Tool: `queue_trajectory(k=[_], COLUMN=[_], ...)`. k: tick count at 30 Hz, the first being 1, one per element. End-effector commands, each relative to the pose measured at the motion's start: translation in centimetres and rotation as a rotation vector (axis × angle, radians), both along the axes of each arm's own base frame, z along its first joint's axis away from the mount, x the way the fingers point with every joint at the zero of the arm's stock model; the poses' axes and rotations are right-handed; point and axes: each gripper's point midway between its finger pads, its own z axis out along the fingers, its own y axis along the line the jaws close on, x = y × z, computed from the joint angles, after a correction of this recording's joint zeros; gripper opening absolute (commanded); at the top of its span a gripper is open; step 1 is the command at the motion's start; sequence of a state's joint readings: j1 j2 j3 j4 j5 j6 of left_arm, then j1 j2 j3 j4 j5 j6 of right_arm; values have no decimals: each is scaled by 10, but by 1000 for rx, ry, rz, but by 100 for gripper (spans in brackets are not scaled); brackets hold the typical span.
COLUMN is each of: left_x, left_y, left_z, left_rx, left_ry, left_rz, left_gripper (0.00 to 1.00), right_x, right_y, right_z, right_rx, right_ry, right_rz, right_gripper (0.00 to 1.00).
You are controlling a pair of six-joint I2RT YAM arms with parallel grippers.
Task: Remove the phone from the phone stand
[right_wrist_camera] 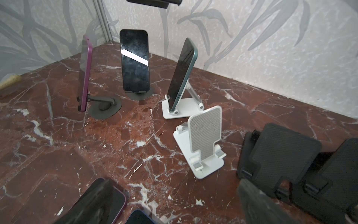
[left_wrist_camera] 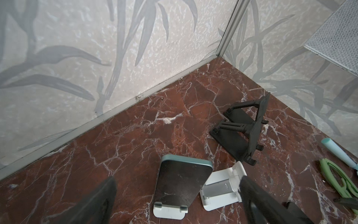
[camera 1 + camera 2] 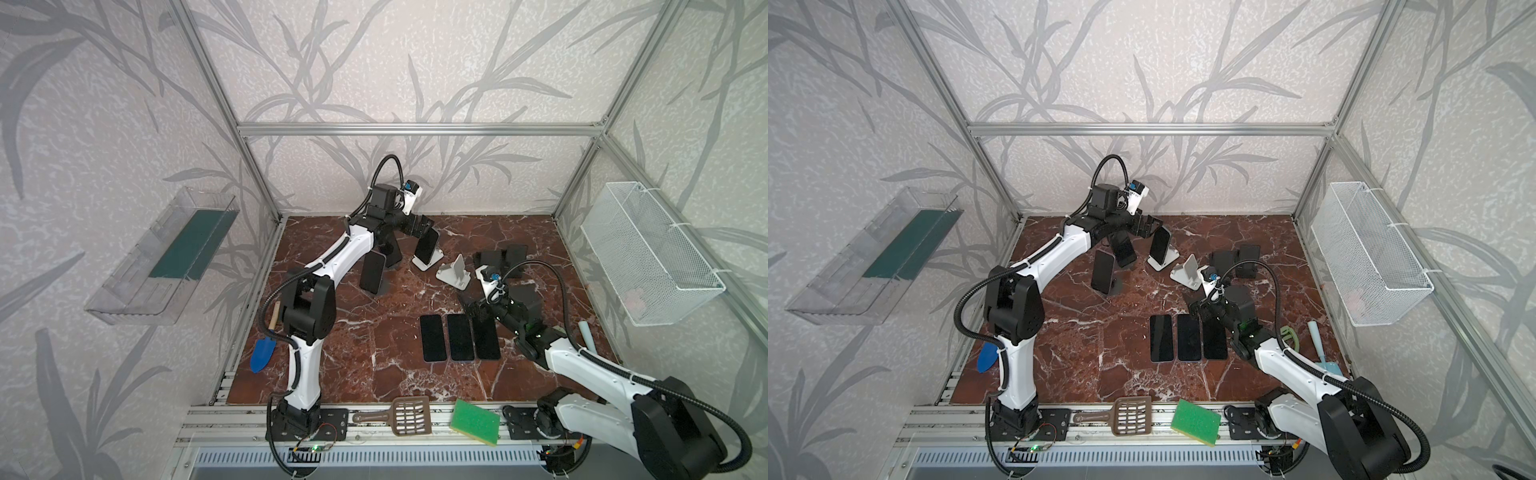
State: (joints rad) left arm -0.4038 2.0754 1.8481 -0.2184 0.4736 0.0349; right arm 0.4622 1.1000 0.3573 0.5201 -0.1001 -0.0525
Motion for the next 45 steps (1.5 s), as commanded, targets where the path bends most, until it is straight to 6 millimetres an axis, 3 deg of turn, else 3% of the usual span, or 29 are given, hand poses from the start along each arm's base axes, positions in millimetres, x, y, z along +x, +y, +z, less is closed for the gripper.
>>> queue_trajectory(k=[1, 14, 29, 40, 45], left_x=[2, 12, 19, 16, 19], left_y=[-8, -26, -40, -43, -44], left_z=[5, -24, -54, -67, -70], left_rx=[16, 81, 114, 119, 124], left_ry=[-36, -43, -40, -14, -17], left_rz=[-37, -72, -78, -112, -111], left_gripper=[99, 99, 99, 85, 84], right_x=[-4, -12, -8, -5, -3], right_y=[3, 18, 17, 19, 18], right_z=[30, 24, 24, 20, 20], right_rx=[73, 95, 80, 70, 66], right_ry=[-154, -156, -162, -142, -142], right_rz=[-1, 40, 18, 14, 9], right_gripper=[99, 99, 99, 99, 99])
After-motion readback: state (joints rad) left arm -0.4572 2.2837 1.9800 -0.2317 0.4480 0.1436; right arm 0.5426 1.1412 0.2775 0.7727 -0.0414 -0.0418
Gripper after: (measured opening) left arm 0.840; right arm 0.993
